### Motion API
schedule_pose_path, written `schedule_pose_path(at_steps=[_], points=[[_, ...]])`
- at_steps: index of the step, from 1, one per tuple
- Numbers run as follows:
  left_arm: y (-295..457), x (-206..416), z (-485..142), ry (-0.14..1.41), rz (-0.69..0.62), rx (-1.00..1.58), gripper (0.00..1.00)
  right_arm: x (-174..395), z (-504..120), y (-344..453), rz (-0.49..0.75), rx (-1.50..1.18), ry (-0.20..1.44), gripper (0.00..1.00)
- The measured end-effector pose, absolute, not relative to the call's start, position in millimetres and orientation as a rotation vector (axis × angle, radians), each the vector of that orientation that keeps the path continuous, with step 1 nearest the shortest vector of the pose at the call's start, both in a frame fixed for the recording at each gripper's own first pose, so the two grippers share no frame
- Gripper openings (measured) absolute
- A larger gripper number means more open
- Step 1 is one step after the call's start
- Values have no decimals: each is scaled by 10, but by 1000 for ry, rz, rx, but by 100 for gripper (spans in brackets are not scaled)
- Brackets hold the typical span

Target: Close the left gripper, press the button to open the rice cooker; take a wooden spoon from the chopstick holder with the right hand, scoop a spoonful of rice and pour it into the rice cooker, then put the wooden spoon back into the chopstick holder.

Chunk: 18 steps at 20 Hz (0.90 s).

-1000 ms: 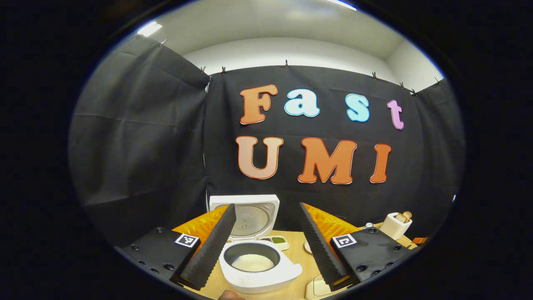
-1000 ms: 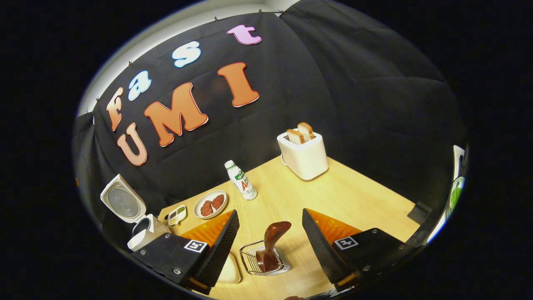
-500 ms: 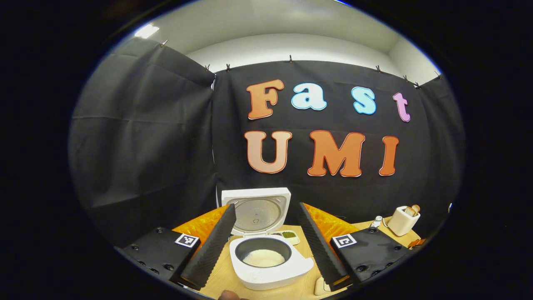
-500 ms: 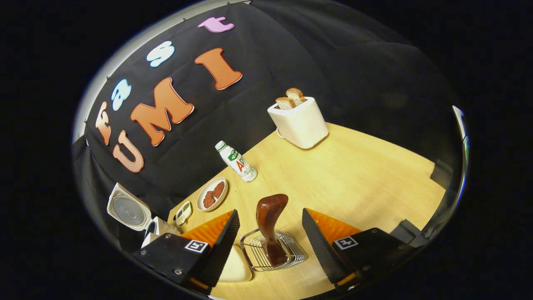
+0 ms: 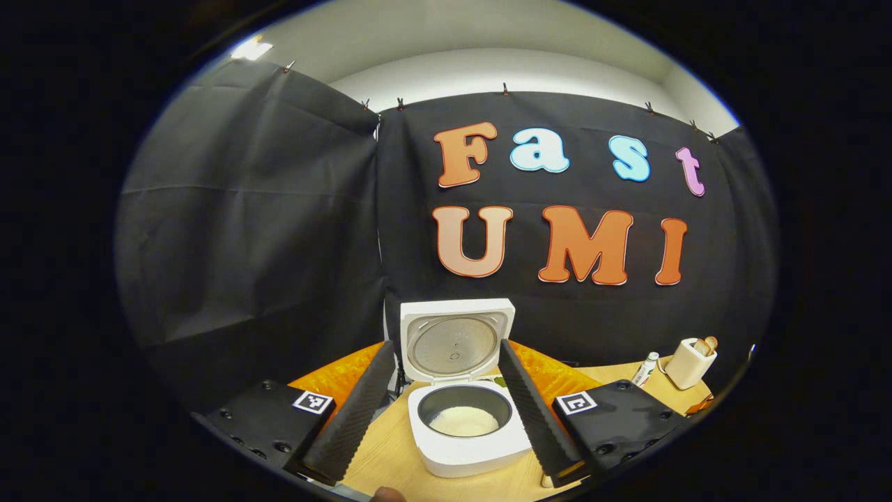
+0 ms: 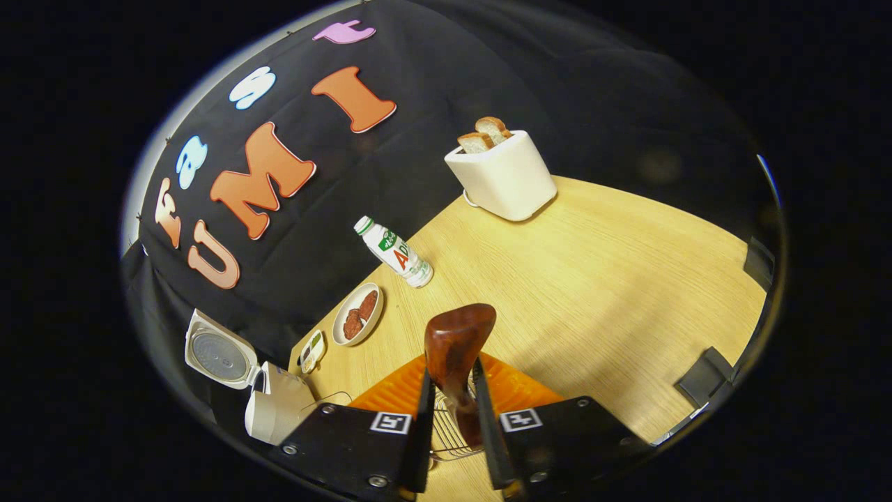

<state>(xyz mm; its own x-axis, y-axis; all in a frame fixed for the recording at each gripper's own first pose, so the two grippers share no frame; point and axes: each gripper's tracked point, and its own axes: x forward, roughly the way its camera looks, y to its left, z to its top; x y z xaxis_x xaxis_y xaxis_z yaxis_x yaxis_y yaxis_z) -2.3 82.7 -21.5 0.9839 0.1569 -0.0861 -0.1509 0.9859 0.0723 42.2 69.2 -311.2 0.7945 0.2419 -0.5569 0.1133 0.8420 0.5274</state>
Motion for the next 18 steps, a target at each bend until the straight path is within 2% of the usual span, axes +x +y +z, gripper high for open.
schedule_pose_path(at_steps=[1,4,9,18], points=[[867,-27,-241,95,163,66,100,437,-3157,704,61,554,655,24],[916,-38,-267,102,170,55,100,403,-3166,696,57,488,670,18],[995,-2,-281,105,165,48,100,372,-3113,653,16,436,654,2],[1128,49,-314,103,120,42,100,225,-2234,850,28,245,501,2]])
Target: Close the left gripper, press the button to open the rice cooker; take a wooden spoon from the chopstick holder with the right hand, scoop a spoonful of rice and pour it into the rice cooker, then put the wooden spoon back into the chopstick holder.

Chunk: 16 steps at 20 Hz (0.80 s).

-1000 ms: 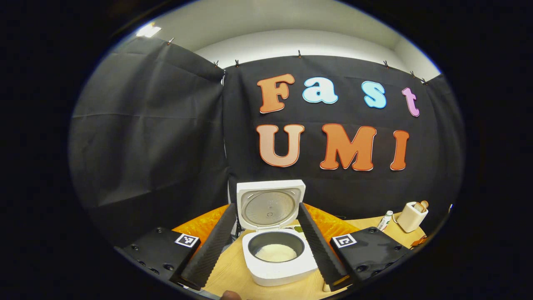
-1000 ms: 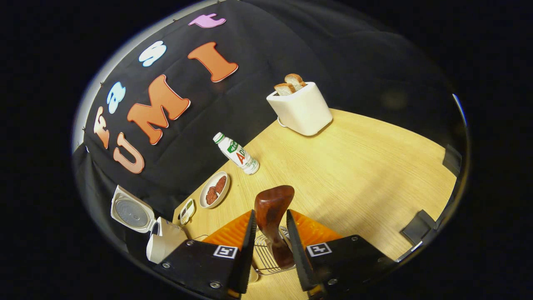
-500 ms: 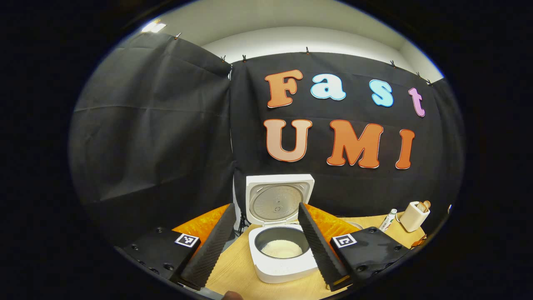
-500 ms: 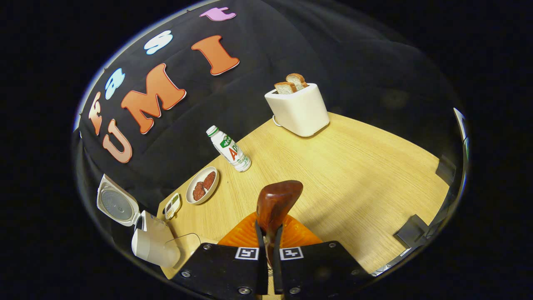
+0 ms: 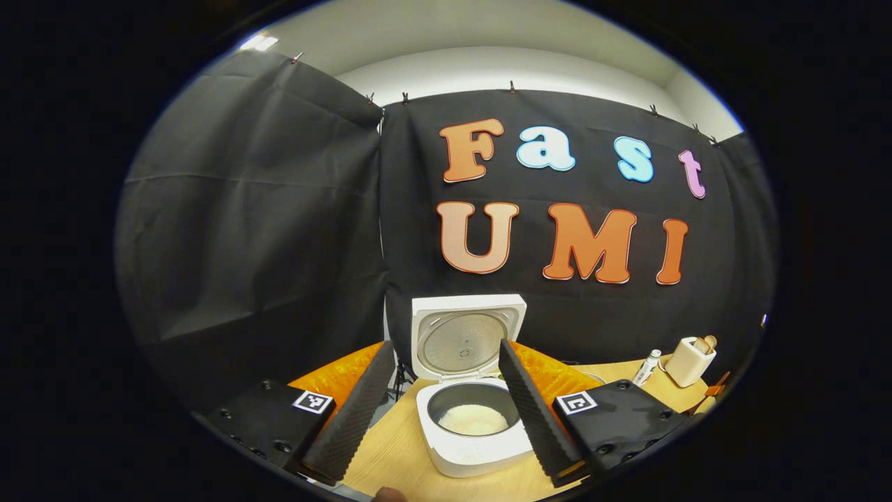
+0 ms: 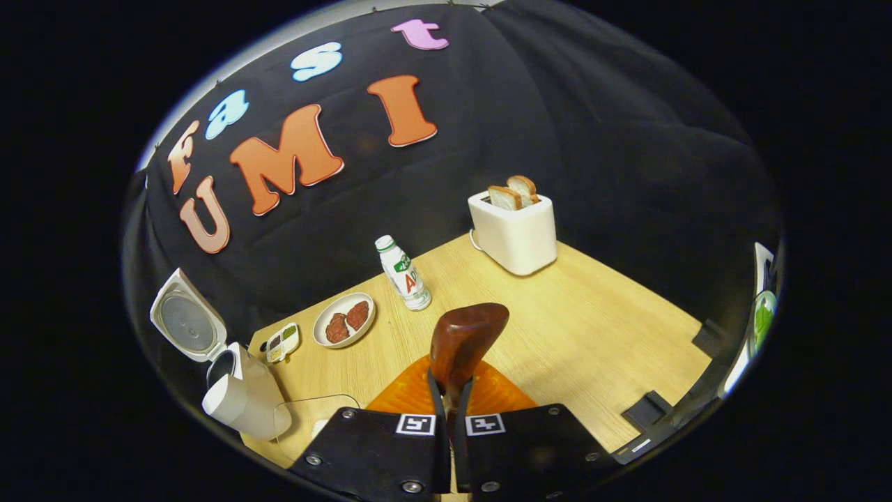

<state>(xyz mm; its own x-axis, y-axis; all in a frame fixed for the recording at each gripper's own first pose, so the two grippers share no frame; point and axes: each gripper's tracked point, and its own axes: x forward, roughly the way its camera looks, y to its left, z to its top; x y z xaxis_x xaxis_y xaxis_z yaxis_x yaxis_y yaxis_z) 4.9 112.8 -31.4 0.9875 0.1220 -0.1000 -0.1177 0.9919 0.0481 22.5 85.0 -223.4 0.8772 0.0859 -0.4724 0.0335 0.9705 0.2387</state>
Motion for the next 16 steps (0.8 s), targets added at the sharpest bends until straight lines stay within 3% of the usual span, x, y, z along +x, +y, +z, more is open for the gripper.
schedule_pose_path(at_steps=[8,16], points=[[1392,148,-362,116,83,25,100,-13,-1556,1556,135,197,375,2],[1596,266,-367,121,60,49,100,-101,-1740,2310,222,44,353,2]])
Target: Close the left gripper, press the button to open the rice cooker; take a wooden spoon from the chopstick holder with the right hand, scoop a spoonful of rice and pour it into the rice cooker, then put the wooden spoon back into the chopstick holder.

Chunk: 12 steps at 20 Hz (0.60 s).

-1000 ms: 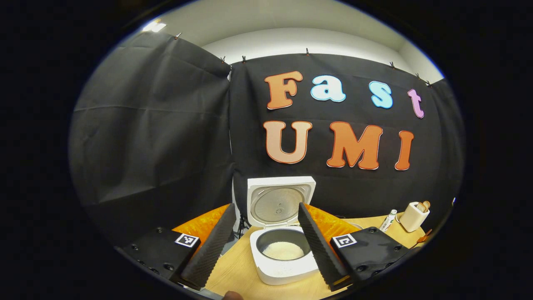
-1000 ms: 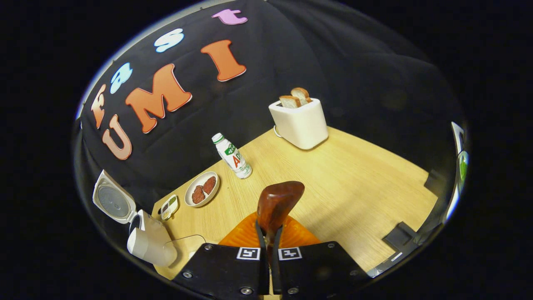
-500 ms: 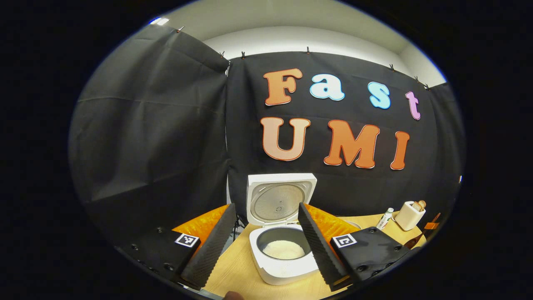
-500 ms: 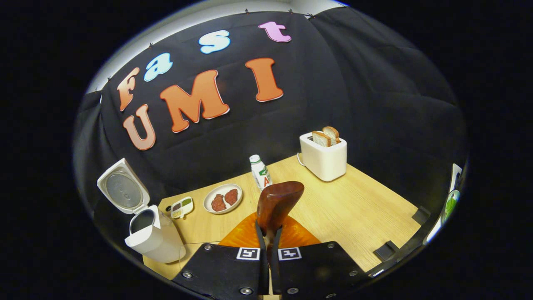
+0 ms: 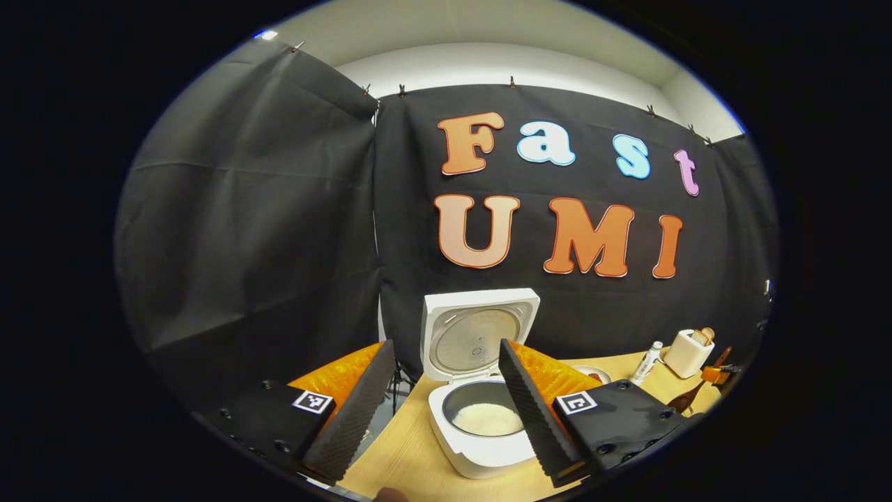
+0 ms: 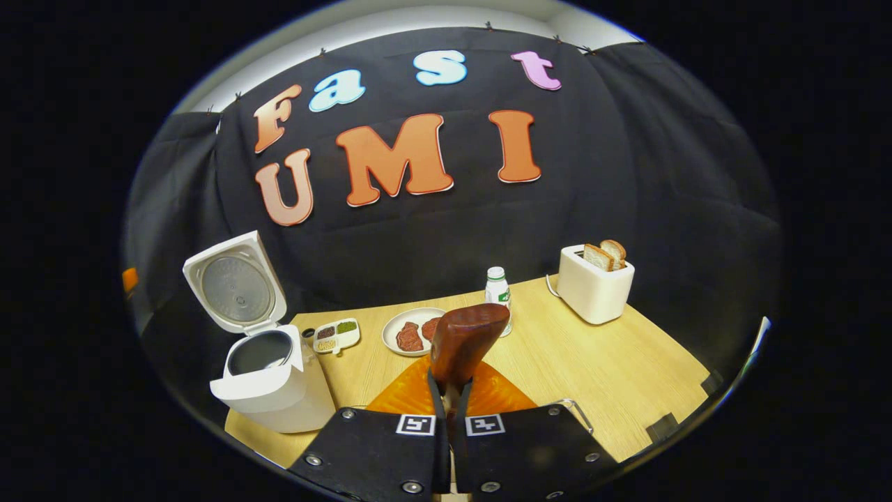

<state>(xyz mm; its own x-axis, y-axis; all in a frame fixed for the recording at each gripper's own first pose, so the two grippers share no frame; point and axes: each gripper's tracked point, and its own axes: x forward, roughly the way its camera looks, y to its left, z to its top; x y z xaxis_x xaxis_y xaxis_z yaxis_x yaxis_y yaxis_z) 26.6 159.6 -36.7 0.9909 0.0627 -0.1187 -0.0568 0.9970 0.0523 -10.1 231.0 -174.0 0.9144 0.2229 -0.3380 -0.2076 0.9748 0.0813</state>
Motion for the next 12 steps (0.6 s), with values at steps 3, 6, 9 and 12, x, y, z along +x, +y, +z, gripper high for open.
schedule_pose_path(at_steps=[3,6,9,12], points=[[1663,302,-403,129,58,57,100,-104,-1946,2470,221,-29,347,1],[1716,362,-432,141,54,69,100,-95,-2163,2570,209,-107,344,1],[1774,417,-476,151,57,88,100,-88,-2364,2644,197,-186,337,1],[1791,464,-552,170,57,106,100,-51,-2542,2623,162,-246,337,2]])
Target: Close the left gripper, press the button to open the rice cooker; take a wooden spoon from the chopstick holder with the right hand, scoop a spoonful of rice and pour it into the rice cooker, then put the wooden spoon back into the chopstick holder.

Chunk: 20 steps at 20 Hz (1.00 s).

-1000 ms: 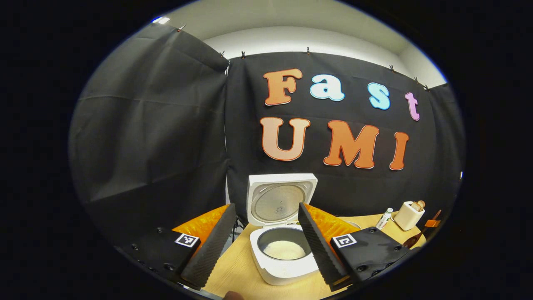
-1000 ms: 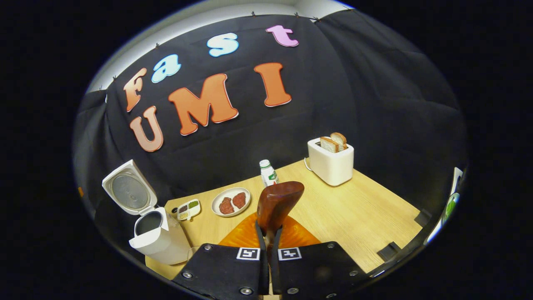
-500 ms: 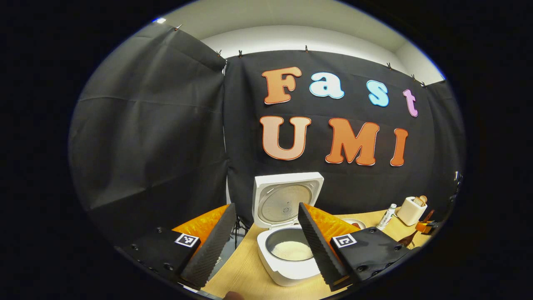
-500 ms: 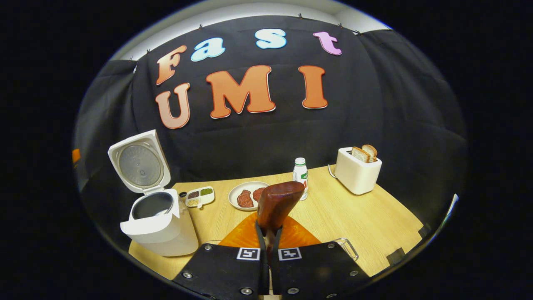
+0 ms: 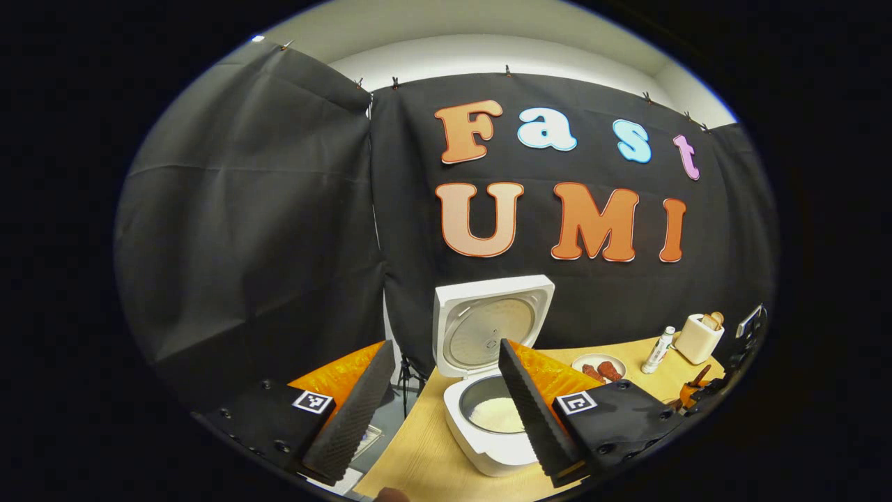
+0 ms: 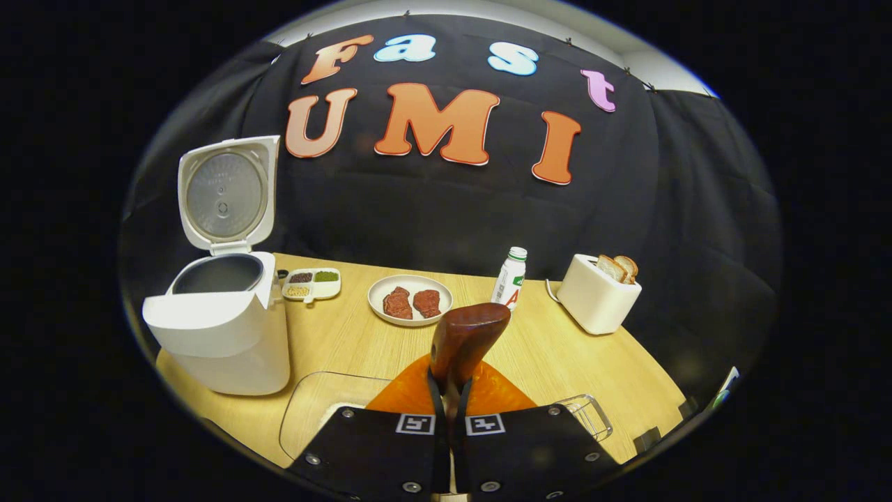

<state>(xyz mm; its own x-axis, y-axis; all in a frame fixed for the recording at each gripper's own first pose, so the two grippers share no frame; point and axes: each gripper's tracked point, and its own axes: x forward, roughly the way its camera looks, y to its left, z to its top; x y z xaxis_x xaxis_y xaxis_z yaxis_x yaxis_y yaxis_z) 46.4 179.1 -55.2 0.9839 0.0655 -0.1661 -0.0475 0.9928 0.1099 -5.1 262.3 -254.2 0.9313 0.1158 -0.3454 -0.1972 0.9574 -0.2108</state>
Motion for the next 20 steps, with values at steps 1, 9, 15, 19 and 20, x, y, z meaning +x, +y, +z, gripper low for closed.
schedule_pose_path(at_steps=[1,9,15,19,20], points=[[1790,480,-571,177,56,112,100,-33,-2611,2634,151,-243,340,2],[1765,581,-684,205,52,135,100,52,-2940,2744,156,-171,316,1],[1757,624,-743,220,50,129,100,-40,-3052,3109,248,31,391,2],[1713,635,-782,227,43,114,100,-140,-3132,3292,287,208,466,2],[1704,632,-785,228,41,116,100,-134,-3162,3281,277,254,489,2]])
